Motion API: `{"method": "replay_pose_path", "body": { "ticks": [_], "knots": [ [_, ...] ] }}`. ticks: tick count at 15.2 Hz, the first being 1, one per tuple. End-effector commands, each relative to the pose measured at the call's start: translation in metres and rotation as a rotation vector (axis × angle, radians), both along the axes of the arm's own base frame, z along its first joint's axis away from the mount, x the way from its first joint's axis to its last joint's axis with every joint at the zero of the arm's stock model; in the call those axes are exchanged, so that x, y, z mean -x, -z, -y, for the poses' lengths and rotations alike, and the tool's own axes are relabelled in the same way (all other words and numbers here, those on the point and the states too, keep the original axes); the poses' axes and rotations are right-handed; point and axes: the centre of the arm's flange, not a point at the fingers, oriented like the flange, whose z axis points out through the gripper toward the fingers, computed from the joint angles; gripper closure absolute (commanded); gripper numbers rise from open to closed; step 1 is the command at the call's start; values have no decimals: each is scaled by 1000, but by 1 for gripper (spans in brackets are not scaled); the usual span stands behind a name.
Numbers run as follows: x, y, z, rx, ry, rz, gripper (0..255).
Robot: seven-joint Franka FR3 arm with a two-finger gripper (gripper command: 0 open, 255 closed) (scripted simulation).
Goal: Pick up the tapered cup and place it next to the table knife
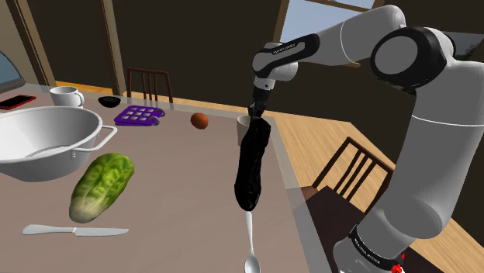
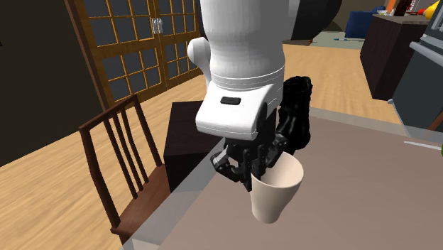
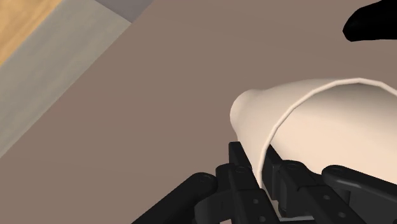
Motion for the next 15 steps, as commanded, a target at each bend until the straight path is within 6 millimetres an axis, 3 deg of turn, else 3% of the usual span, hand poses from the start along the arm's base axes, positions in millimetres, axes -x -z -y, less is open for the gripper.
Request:
{"method": "replay_pose_path", "body": {
  "ticks": [1, 4, 15],
  "knots": [
    [0, 1, 0, 0, 0, -1, 255],
    [0, 1, 0, 0, 0, -1, 255],
    [0, -57, 0, 0, 0, -1, 255]
  ]
}}
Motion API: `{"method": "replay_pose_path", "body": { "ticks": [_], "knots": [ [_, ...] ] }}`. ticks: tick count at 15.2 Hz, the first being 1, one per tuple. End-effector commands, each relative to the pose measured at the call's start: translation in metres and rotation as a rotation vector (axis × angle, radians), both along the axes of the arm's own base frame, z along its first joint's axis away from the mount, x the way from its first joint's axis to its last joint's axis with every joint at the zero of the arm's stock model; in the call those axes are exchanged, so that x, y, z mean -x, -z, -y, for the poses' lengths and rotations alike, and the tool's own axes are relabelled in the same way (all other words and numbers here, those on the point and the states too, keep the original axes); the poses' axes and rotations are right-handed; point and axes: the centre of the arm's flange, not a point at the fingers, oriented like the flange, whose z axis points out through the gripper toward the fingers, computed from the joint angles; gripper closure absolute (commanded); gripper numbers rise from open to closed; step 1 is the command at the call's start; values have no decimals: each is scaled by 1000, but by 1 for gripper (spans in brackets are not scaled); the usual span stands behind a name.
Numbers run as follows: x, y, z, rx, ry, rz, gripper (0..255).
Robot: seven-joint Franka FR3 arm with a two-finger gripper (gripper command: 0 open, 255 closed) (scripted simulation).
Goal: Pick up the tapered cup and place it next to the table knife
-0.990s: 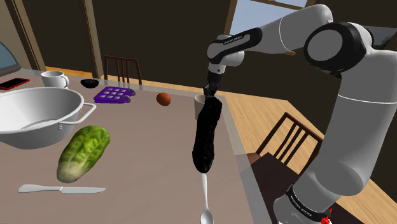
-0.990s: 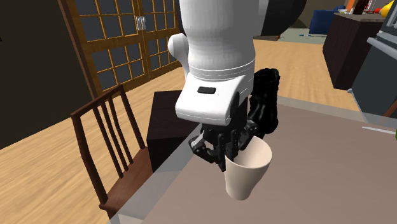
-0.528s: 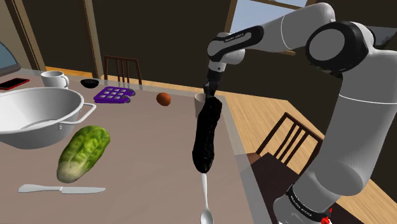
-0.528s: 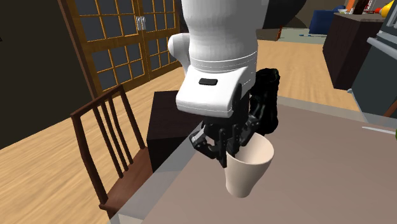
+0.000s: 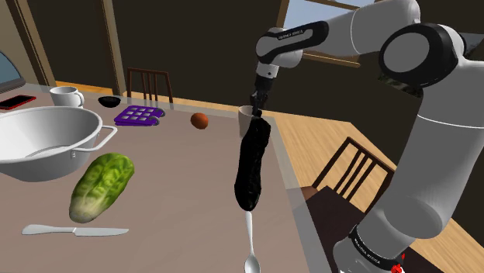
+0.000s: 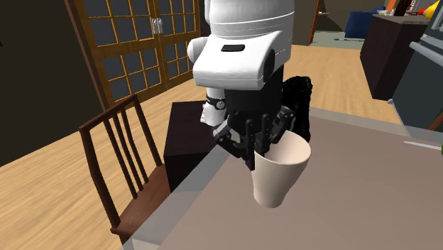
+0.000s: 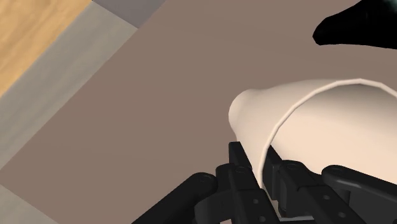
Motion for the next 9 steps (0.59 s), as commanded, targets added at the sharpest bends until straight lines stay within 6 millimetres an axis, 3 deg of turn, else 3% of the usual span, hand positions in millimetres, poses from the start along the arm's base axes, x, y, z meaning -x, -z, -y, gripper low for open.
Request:
{"method": "replay_pose_path", "body": {
  "ticks": [1, 9],
  "knots": [
    [-1, -12, 1, 0, 0, 0, 255],
    [-1, -54, 1, 0, 0, 0, 255]
  ]
}}
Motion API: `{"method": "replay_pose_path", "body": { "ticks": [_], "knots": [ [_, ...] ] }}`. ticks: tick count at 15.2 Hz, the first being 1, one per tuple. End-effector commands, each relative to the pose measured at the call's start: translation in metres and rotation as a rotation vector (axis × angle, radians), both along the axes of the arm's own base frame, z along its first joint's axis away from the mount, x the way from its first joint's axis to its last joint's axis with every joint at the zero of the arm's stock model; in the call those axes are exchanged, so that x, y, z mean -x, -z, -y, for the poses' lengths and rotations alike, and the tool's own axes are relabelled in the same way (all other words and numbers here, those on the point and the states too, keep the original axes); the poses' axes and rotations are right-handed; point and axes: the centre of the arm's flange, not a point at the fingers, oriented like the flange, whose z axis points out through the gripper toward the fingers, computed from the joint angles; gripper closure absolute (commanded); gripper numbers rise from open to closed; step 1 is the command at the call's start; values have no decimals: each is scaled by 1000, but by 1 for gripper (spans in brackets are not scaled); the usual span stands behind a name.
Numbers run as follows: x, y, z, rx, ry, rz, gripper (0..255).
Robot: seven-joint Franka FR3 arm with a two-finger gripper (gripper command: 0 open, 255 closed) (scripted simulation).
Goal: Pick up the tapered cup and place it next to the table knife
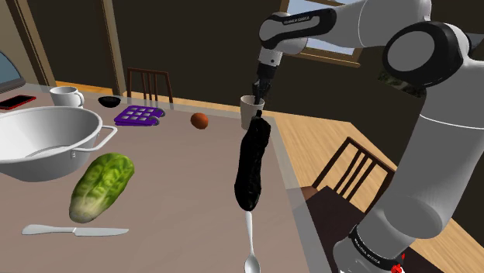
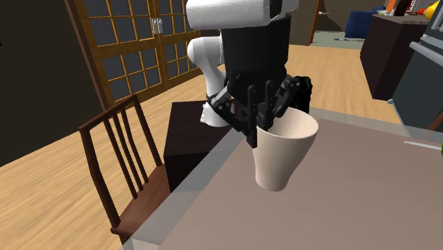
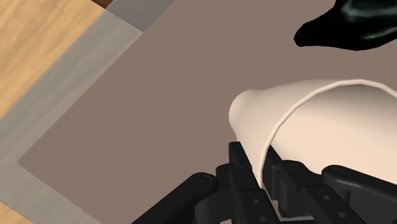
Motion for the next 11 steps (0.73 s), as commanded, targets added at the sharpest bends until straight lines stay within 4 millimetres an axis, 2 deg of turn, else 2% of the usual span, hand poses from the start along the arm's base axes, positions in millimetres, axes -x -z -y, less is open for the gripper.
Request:
{"method": "replay_pose_path", "body": {
  "ticks": [1, 11],
  "knots": [
    [0, -10, 0, 0, 0, 0, 255],
    [0, -63, 0, 0, 0, 0, 255]
  ]
}}
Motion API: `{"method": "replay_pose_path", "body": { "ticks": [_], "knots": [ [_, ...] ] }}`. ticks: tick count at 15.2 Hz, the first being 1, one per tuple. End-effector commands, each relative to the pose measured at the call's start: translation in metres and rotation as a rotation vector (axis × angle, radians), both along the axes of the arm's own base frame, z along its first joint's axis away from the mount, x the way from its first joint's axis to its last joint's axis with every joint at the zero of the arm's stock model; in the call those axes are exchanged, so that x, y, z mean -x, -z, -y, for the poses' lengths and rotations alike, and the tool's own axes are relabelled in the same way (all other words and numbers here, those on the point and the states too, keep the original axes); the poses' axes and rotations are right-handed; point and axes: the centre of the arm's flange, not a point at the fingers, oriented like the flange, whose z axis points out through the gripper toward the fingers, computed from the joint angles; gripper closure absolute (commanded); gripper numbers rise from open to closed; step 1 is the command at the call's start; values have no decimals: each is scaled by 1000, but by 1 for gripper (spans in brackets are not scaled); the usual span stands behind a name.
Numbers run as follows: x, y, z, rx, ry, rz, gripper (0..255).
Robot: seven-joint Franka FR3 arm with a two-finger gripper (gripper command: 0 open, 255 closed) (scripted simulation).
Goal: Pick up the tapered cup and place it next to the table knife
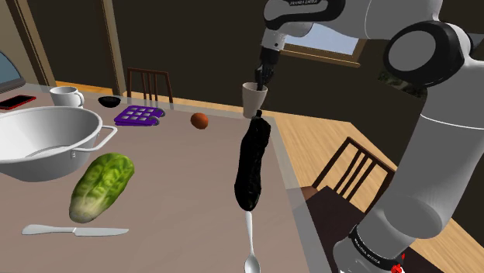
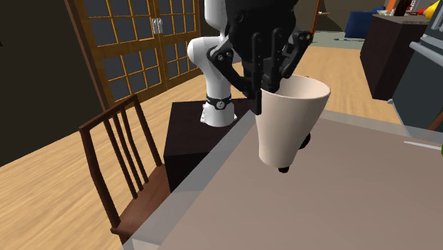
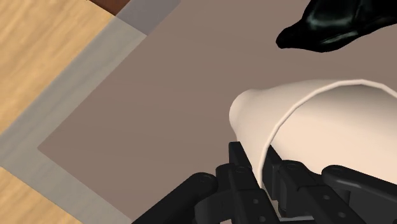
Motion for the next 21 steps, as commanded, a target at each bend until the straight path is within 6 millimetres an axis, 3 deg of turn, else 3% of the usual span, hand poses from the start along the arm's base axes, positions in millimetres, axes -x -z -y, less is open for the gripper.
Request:
{"method": "replay_pose_path", "body": {
  "ticks": [1, 8, 21],
  "knots": [
    [0, -10, 0, 0, 0, 0, 255],
    [0, -47, 0, 0, 0, 0, 255],
    [75, -47, -154, 0, 0, 0, 255]
  ]
}}
